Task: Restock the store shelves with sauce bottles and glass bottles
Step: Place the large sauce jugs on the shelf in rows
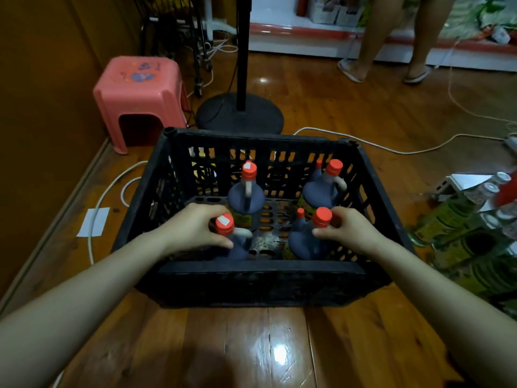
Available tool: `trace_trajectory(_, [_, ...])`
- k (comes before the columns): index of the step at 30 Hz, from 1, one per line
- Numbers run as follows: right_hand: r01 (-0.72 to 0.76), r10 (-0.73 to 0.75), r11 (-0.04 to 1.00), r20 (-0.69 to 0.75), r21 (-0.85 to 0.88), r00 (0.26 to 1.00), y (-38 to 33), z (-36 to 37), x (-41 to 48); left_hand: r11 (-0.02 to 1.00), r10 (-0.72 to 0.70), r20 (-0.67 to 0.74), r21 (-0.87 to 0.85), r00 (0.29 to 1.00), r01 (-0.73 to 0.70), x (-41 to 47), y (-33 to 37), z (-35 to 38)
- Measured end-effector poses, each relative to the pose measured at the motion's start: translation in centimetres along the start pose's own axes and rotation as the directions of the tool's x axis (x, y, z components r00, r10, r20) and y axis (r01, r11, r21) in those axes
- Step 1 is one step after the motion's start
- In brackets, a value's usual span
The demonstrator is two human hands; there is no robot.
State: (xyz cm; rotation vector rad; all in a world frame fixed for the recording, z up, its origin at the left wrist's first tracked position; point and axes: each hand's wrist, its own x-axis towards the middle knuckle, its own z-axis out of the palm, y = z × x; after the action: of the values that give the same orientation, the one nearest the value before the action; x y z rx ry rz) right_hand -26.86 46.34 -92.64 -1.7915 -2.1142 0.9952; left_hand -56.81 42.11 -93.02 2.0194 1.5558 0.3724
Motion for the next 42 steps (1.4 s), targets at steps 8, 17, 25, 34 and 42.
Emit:
trace_trajectory(8, [0.096, -0.095, 0.995, -0.037, 0.033, 0.995, -0.8, 0.5, 1.8, 0.954, -0.134, -0.138, -0.285, 0.981, 0.091, 2.0, -1.0, 0.5])
trace_trajectory(17, [0.119, -0.108, 0.983, -0.088, 0.141, 0.990, -0.7, 1.8, 2.7, 0.931, -0.178, -0.171, -0.348, 0.969, 0.110, 2.7, -0.2, 0.7])
trace_trajectory(25, [0.126, -0.087, 0.943, -0.139, 0.306, 0.986, -4.4, -3.5, -0.9, 0.940, -0.226, -0.297, -0.315, 0.928, 0.128, 1.6, 5.0, -3.8])
trace_trajectory(34, [0.112, -0.010, 0.908, -0.247, 0.403, 0.969, -14.5, -19.1, -9.5, 0.923, -0.252, -0.375, -0.371, 0.892, 0.104, -1.1, 20.8, -19.5])
trace_trajectory(42, [0.066, 0.057, 0.904, -0.272, 0.422, 0.960, -23.0, -36.2, -19.9, 0.925, -0.150, -0.331, -0.379, 0.932, 0.014, -4.0, 37.3, -33.1])
